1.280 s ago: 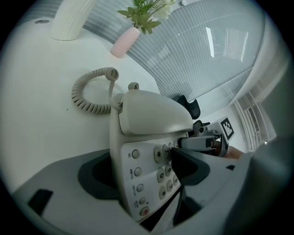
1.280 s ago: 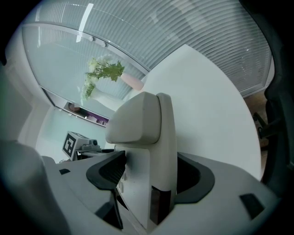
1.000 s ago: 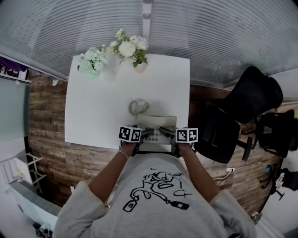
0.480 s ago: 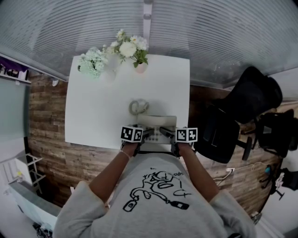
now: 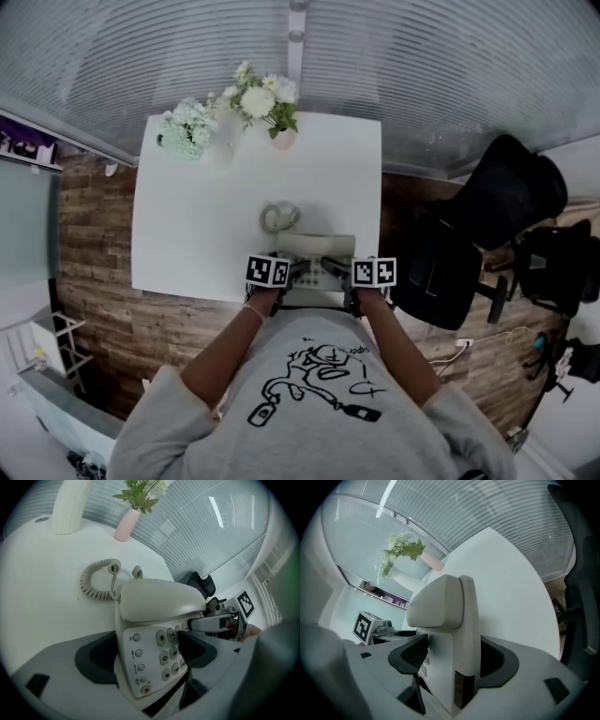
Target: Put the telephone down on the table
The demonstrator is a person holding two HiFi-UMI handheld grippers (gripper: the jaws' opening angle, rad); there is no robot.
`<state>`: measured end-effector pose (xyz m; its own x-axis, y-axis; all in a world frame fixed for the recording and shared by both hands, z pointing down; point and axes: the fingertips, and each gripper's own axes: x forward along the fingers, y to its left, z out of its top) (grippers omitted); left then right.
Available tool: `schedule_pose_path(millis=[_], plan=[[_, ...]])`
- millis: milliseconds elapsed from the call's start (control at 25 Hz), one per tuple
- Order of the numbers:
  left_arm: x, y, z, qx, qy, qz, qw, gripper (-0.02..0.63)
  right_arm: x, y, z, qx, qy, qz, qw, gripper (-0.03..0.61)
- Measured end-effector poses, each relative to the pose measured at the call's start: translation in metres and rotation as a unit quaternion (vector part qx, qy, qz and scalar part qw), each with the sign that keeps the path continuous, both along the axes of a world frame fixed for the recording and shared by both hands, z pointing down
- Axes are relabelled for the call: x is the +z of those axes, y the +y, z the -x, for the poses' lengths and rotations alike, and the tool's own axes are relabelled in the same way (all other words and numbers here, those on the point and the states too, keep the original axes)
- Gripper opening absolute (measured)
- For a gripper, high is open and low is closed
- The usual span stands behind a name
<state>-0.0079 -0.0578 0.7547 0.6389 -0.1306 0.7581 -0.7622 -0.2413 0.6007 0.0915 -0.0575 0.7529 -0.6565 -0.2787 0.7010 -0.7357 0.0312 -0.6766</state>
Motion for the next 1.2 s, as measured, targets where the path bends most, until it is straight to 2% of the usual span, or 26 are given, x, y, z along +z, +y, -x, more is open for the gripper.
schedule_pose_path(millis=[600, 880, 1200], plan=[[0.0014, -0.0008, 0.0031, -0.003, -0.017, -0.006, 0.9998, 0.4, 0.0017, 0.0013, -0.0003, 0.008, 0.015, 0.003, 1.0, 0.322], [0.0045, -0.0014, 0.0069, 0.002, -0.042, -0.017, 0.999, 0.4, 0.0065, 0.0022, -0.0019, 0.021, 0.027, 0.006, 0.999, 0.321], [0.0037, -0.001, 0.0058, 0.006, -0.04, -0.019, 0.999, 0.4, 0.0062, 0.0006, -0.0047, 0.019, 0.038, 0.0, 0.999, 0.321]])
